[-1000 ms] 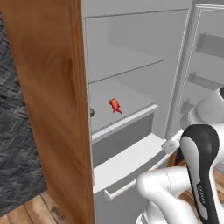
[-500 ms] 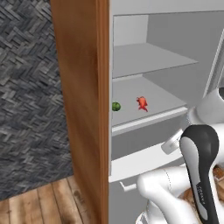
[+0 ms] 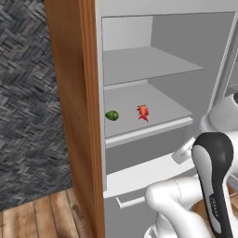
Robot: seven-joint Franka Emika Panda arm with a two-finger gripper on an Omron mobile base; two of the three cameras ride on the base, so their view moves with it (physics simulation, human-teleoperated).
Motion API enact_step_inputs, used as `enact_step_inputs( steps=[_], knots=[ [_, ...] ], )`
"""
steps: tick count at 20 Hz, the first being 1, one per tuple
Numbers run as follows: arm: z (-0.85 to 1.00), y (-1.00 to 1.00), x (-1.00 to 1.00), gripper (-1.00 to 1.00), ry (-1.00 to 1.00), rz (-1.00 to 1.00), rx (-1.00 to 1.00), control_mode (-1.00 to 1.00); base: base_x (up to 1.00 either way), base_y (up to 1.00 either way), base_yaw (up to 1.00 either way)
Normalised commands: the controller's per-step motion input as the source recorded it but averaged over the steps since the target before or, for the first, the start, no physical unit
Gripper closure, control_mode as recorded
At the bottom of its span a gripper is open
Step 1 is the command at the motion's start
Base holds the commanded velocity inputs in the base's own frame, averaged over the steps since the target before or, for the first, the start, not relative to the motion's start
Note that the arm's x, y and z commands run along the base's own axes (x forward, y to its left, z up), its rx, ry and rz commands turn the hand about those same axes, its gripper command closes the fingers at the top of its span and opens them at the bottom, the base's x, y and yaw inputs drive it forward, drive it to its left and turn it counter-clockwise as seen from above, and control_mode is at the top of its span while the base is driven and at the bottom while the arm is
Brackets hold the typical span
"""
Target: Open the fridge, remove the apple, avocado, and fish, and place them on any counter.
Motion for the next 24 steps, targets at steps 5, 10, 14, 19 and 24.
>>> enact_step_inputs(
  steps=[5, 10, 14, 19, 24],
  knots=[
    [-0.05, 0.0, 0.08, -1.0, 0.0, -0.03, 0.01, -1.0, 0.0, -0.03, 0.0],
    [-0.17, 0.0, 0.49, -1.0, 0.0, -0.2, 0.01, -1.0, 0.0, 0.0, 0.0],
    [-0.07, -0.12, 0.03, -1.0, 0.02, -0.13, 0.1, -1.0, 0.0, 0.0, 0.0],
    [-0.22, 0.0, 0.44, -1.0, -0.04, -0.09, 0.01, -1.0, 0.0, 0.0, 0.0],
    [-0.06, 0.0, 0.53, -1.0, -0.07, -0.21, 0.08, -1.0, 0.0, 0.0, 0.0]
  ],
)
